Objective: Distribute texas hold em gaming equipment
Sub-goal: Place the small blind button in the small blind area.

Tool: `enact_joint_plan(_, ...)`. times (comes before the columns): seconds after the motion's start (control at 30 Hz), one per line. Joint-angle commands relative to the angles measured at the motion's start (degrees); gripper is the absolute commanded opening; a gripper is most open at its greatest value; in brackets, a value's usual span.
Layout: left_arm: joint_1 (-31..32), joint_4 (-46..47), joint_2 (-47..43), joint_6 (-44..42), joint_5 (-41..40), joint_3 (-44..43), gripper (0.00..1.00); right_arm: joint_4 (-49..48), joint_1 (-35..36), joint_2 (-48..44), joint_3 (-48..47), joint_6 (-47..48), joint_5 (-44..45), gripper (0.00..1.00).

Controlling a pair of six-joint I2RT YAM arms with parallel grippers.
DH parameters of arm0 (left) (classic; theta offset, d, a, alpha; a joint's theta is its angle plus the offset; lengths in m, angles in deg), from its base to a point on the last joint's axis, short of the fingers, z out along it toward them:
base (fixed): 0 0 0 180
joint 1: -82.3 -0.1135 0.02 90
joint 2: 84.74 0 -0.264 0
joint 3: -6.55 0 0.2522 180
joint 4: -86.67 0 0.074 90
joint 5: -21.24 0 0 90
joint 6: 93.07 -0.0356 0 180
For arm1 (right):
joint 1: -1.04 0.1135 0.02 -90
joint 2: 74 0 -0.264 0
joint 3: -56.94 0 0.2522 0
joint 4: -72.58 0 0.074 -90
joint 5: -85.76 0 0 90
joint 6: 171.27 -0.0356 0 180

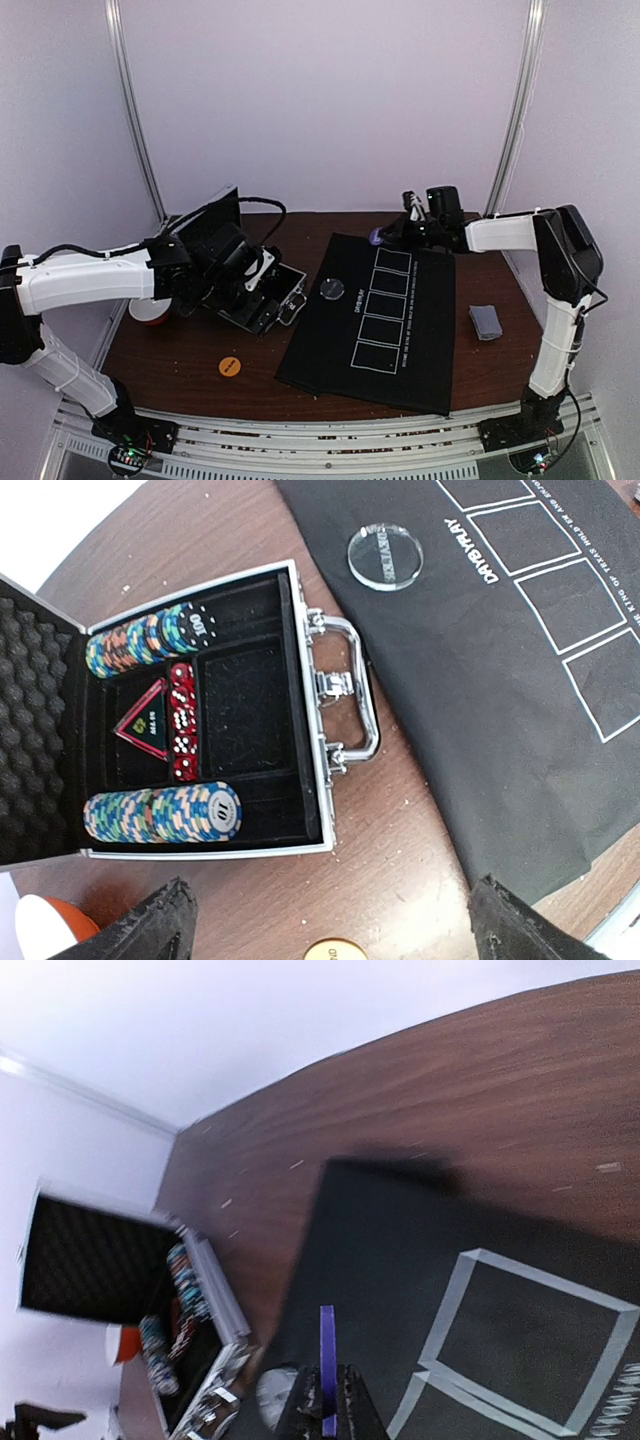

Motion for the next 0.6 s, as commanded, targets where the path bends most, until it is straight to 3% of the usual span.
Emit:
enact_joint_plan(0.0,-0.65,1.68,0.34,2.35,1.56,2.31,0.98,9.99,-9.75,-0.44,1.09,4.87,7.02,0.0)
enact_joint_plan(0.2,-2.27,1.68,0.5,5.55,4.28,6.44,0.98,12.79,-16.47,4.44,-1.32,6.24,7.17,0.0)
enact_joint_plan(0.57,-2.78,1.6,0.72,6.68,5.78,8.88,0.98,11.81,-20.23,8.4,-0.74,5.11,2.83,0.0)
